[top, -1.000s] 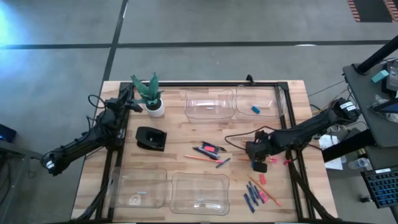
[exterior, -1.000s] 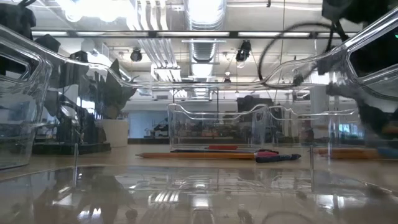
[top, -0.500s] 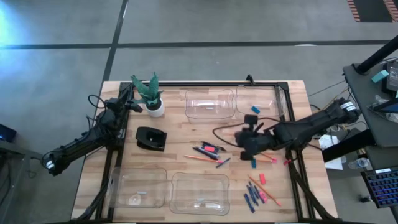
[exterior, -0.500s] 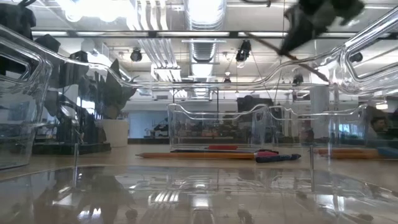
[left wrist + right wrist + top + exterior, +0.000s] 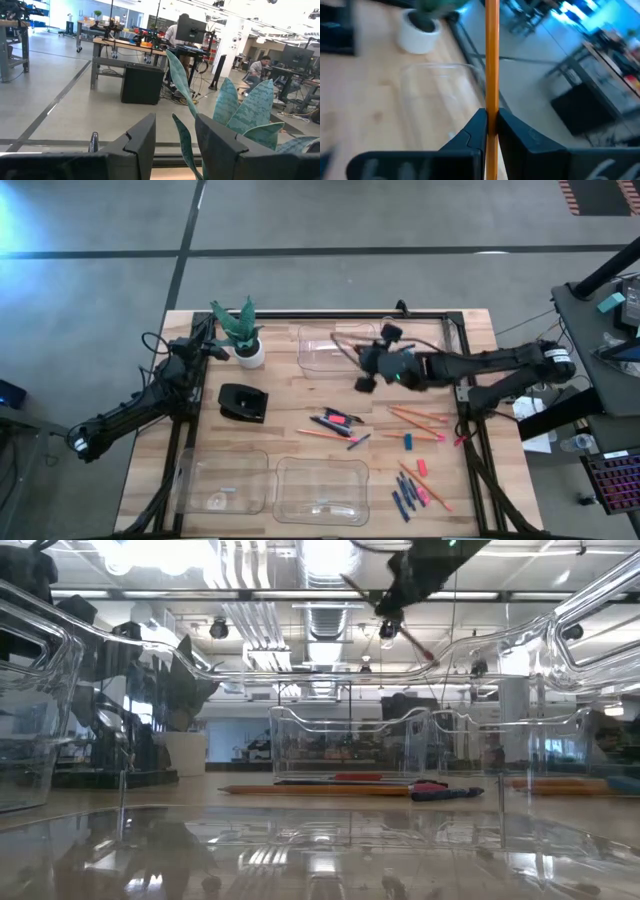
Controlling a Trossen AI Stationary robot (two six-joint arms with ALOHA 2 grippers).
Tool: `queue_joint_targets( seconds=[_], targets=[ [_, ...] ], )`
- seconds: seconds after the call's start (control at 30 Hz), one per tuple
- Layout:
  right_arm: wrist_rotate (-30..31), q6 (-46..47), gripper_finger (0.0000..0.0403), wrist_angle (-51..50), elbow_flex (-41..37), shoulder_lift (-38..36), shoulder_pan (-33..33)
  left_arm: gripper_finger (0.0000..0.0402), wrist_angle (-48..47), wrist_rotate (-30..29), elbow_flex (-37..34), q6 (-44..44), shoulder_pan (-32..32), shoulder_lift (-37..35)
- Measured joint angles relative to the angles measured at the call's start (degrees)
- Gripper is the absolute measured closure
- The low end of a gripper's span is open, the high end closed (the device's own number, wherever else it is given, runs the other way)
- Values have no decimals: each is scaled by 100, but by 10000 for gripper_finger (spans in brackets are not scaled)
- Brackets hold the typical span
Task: Sort crayons/erasers/pens/pencils in bins
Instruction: Put the yellow pencil into the top left transparent bin
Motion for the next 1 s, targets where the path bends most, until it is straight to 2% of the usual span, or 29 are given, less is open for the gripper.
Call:
queue_joint_targets(
  seconds=[0.2, 0.37, 0.63, 1.0],
  targets=[
    [-800, 280, 371, 425, 27, 544, -1059, 277, 0, 0, -2, 0, -2, 6],
    [-1263, 227, 371, 668, 232, 1215, -1590, 277, 0, -2, -1, 0, 0, -4],
    [-1333, 118, 371, 436, 921, 2183, -1865, 277, 0, 0, 0, 0, 0, -2],
    [-2142, 97, 371, -944, 1848, 3175, -1991, 277, 0, 0, 0, 0, 0, 0]
  ],
)
